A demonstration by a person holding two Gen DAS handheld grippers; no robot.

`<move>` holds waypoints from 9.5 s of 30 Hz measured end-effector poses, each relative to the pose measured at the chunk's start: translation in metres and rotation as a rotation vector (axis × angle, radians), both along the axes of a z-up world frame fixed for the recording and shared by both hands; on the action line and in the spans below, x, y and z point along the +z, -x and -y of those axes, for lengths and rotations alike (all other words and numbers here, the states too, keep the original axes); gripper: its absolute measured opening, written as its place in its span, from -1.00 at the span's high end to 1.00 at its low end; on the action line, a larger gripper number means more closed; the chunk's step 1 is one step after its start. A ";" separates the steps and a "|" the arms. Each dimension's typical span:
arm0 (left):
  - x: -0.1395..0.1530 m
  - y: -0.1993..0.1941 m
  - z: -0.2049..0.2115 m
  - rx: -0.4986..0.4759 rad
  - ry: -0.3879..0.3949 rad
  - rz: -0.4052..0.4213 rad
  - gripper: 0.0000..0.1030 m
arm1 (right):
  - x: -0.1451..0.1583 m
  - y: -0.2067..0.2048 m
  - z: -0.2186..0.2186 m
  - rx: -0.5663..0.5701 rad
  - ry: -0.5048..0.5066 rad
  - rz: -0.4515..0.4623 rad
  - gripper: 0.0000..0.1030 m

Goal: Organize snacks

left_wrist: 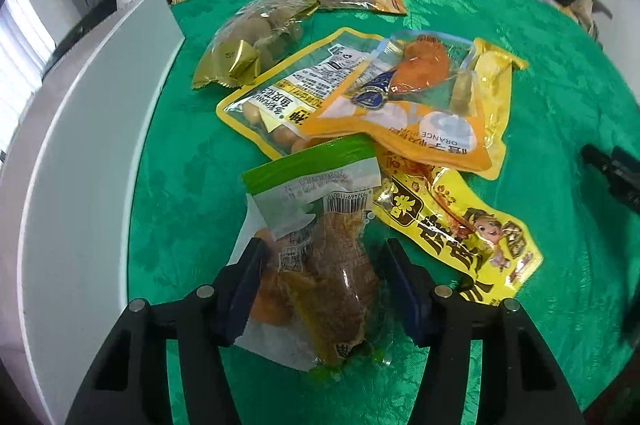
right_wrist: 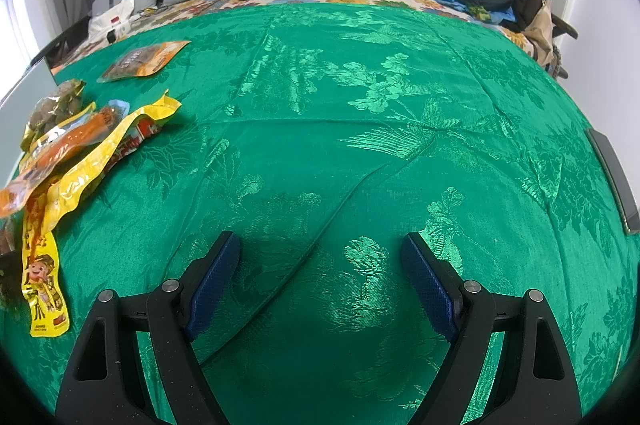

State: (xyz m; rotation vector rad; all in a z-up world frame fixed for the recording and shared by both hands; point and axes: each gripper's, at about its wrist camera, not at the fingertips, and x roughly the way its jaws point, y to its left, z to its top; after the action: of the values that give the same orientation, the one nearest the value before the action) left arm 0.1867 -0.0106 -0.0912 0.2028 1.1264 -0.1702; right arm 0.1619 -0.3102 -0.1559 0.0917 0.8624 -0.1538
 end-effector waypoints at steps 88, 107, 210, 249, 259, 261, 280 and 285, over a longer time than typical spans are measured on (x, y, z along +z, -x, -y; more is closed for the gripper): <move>-0.008 0.071 -0.089 0.060 0.136 -0.016 -0.06 | 0.000 -0.002 0.000 0.001 0.001 -0.001 -0.67; -0.008 0.071 -0.085 0.052 0.134 -0.003 -0.06 | 0.015 0.002 -0.017 0.092 -0.165 -0.079 -0.66; 0.038 0.085 -0.125 0.096 0.467 0.028 0.38 | 0.045 0.041 -0.068 0.269 -0.849 -0.230 0.27; 0.088 0.094 -0.109 0.031 0.373 0.151 -0.87 | 0.024 0.031 -0.051 0.094 0.113 -0.042 -0.18; -0.006 0.076 -0.040 0.039 0.169 0.117 -0.87 | 0.006 0.049 0.007 -0.037 0.010 0.013 -0.38; -0.014 0.071 -0.036 0.031 0.138 0.120 -0.87 | 0.003 0.046 0.007 -0.037 0.005 0.009 -0.46; -0.026 0.062 -0.031 0.004 0.124 0.176 -1.00 | -0.003 0.041 0.003 -0.025 -0.004 0.005 -0.58; -0.026 0.062 -0.031 0.004 0.124 0.176 -1.00 | -0.003 0.041 0.003 -0.025 -0.003 0.005 -0.58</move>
State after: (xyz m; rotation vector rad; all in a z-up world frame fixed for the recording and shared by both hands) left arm 0.1243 0.0207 -0.1169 0.1030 0.9375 -0.2142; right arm 0.1210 -0.3137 -0.1588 0.1057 0.8568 -0.1752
